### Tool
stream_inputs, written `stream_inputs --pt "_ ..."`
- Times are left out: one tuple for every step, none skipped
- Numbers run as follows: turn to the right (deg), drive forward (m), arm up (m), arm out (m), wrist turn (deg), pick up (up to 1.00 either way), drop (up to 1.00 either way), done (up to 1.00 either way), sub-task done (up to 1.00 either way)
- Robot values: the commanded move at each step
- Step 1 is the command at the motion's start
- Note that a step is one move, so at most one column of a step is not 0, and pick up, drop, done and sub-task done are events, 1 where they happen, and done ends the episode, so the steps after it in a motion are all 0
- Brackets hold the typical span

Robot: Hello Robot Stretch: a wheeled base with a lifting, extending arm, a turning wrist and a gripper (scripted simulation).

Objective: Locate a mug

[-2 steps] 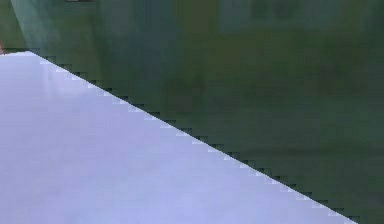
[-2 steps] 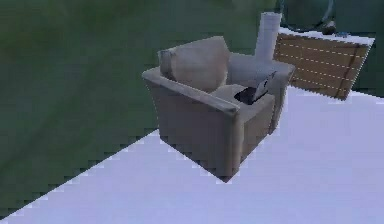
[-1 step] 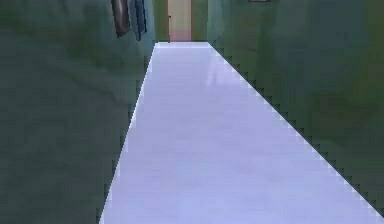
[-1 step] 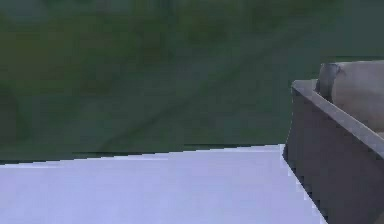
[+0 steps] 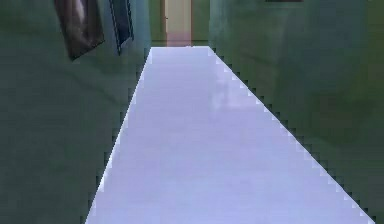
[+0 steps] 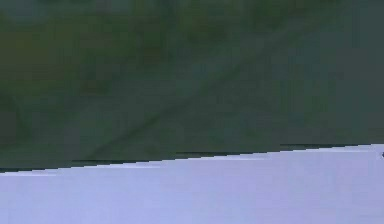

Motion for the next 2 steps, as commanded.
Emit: stream_inputs --pt "0.0 1.00 0.00 0.00 0.0 0.00 0.00 0.00 0.00" --pt "0.0 1.00 0.00 0.00 0.0 0.00 0.00 0.00 0.00"
